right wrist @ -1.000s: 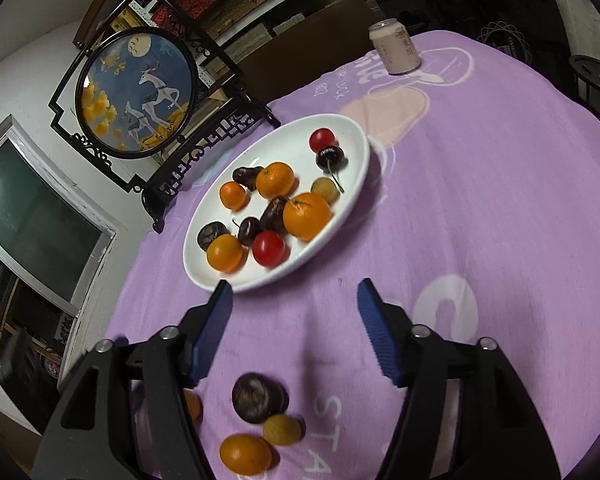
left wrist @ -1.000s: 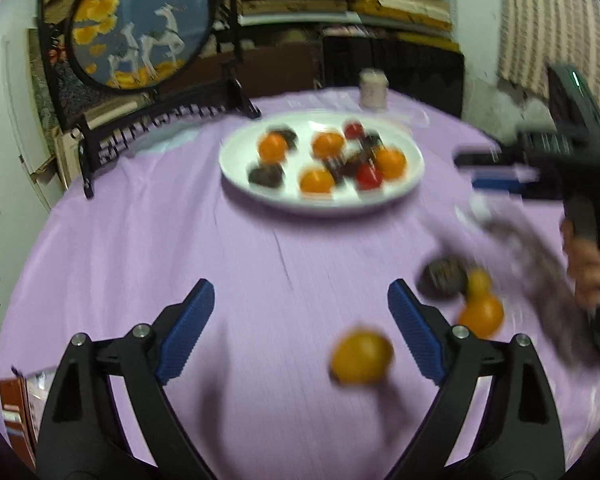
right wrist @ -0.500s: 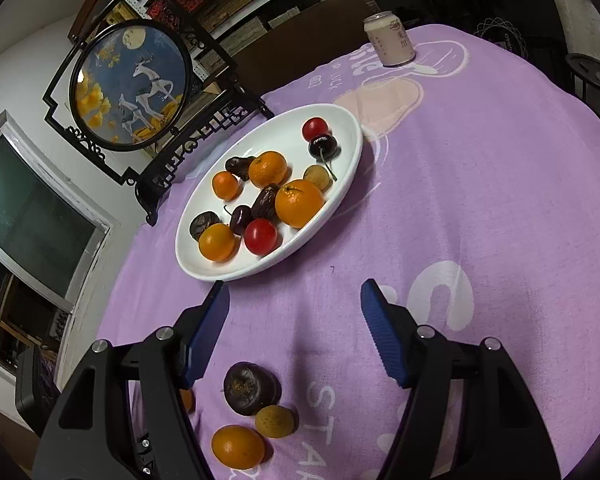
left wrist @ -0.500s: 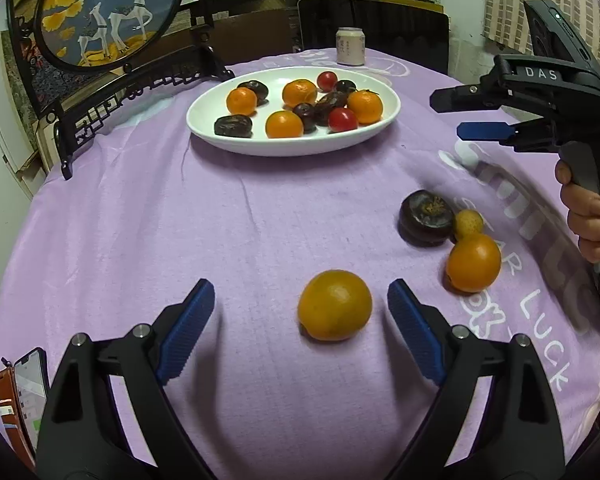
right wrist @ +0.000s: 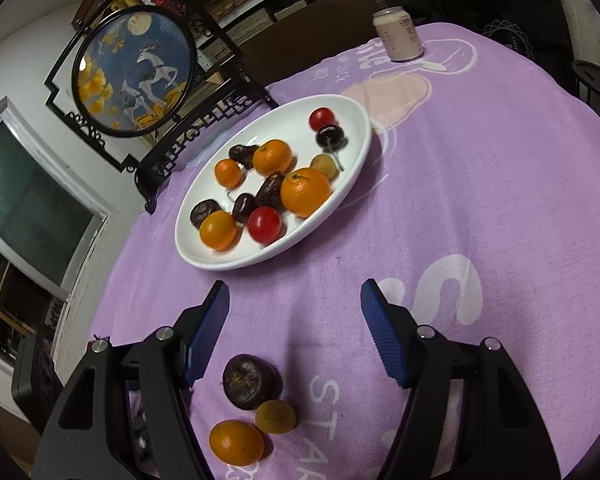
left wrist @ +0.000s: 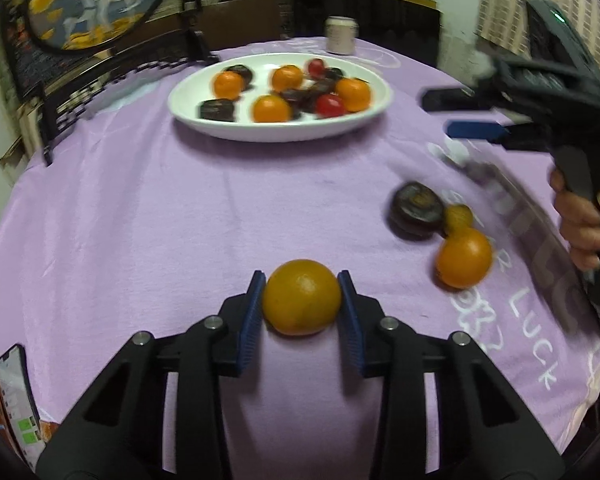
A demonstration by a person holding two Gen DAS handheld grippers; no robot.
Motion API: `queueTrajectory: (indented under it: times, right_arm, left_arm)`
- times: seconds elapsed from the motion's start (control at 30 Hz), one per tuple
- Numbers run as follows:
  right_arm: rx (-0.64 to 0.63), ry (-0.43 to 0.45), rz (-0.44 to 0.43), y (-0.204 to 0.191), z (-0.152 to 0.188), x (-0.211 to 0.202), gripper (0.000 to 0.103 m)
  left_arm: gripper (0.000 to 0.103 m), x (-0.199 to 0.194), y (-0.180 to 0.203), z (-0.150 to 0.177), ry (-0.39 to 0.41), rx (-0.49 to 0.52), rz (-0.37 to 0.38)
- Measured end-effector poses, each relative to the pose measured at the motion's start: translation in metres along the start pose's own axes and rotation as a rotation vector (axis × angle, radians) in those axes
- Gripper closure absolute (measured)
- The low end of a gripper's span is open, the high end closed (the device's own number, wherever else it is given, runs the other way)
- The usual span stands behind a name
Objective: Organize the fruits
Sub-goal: 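Grasp a dark round fruit with the right gripper while the left holds its orange, then carry both fruits onto the plate and open both grippers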
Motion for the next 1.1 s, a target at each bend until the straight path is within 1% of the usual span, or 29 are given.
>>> queueTrajectory:
  times: [0.1,0.17,0.2,0.3,0.43,0.53,0.57,0.63,0.73,0.8,1.1]
  right_arm:
    - [-0.061,-0.036,-0.029,-0.015,0.012,0.001,0.034]
    - [-0.109,-0.055,-0.044,-0.025,0.02,0.001,0.035]
    - [-0.131,-0.061,-0.046,-0.029,0.024,0.001,0.035]
    - [-0.227,-0.08,-0.043,-0.043,0.04,0.0,0.035]
    - [-0.37,-0.088,0.019,-0.052,0.059,0.003,0.035]
    - [-0.439,-0.094,0.056,-0.053,0.068,0.008,0.035]
    - [-0.455,-0.095,0.066,-0.052,0.07,0.009,0.036]
    - [-0.489,-0.103,0.079,-0.053,0.076,0.012,0.043]
    - [-0.524,-0.092,0.098,-0.053,0.079,0.013,0.056]
    - [-0.519,-0.084,0.093,-0.053,0.077,0.012,0.06]
    - [-0.5,-0.078,0.082,-0.053,0.074,0.011,0.062]
  left_arm:
    - [0.066,0.001,-0.023,-0.002,0.006,-0.066,-0.06]
    - [0.066,0.001,-0.037,-0.004,0.01,-0.085,-0.119]
    - [0.066,0.001,-0.04,-0.004,0.011,-0.095,-0.127]
    - [0.066,0.001,-0.043,-0.004,0.008,-0.102,-0.133]
    - [0.066,0.002,-0.042,-0.003,0.005,-0.089,-0.136]
    - [0.066,0.003,-0.042,-0.002,0.002,-0.091,-0.137]
    - [0.066,0.003,-0.042,-0.002,0.001,-0.09,-0.138]
    - [0.066,0.003,-0.041,-0.002,-0.001,-0.085,-0.141]
    - [0.066,0.004,-0.042,-0.002,-0.002,-0.083,-0.142]
    - [0.066,0.004,-0.042,-0.002,-0.003,-0.081,-0.142]
    - [0.065,0.005,-0.041,-0.001,-0.01,-0.082,-0.134]
Point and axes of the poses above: each gripper's, at about its wrist camera, not at the fingertips, and x roughly the way its jaws point, y to its right, z to its underside, the point moved 9 cm from there along x, roughly the way its jaws point, and after that the axes turned 12 degrees about y, right-handed, at the moved point
